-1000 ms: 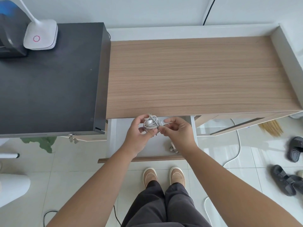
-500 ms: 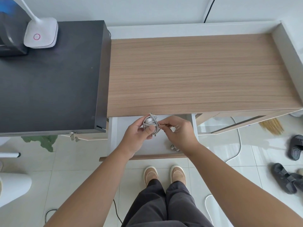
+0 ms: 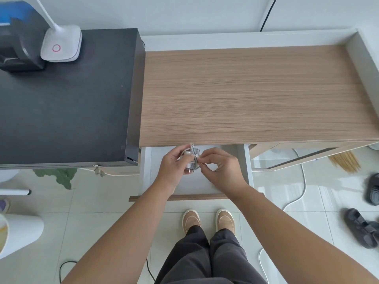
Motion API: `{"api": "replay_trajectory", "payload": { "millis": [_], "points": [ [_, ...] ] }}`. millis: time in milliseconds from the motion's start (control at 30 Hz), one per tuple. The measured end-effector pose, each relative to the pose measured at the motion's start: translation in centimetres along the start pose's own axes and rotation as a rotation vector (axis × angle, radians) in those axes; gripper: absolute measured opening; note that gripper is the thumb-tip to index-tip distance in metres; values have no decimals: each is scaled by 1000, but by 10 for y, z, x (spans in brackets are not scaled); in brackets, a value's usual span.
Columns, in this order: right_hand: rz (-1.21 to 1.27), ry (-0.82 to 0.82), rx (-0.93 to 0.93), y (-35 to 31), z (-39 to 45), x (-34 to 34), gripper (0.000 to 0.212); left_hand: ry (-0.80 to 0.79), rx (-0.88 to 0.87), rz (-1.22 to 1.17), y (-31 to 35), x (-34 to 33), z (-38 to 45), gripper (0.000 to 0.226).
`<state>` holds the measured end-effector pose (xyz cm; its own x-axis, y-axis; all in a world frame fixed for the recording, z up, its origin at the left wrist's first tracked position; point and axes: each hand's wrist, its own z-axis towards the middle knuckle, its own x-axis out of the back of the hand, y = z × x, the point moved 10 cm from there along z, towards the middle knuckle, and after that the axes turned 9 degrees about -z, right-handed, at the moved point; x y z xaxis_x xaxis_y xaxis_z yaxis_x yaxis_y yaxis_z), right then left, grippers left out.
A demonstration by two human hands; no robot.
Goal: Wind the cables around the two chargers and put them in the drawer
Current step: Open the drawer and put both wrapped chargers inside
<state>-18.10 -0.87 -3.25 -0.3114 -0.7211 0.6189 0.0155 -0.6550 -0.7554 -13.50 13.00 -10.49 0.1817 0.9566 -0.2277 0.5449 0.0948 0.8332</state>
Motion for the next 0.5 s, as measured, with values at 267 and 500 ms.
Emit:
{"api": "replay_trajectory", "payload": {
  "millis": [267,500],
  "points": [
    [-14,45,-80,6,-1,5,9,-55,9,-44,2,-4,-1,31],
    [100,63,-349,30,-3,1,9,-69,-33,18,12,-13,1,34]
  ]
}}
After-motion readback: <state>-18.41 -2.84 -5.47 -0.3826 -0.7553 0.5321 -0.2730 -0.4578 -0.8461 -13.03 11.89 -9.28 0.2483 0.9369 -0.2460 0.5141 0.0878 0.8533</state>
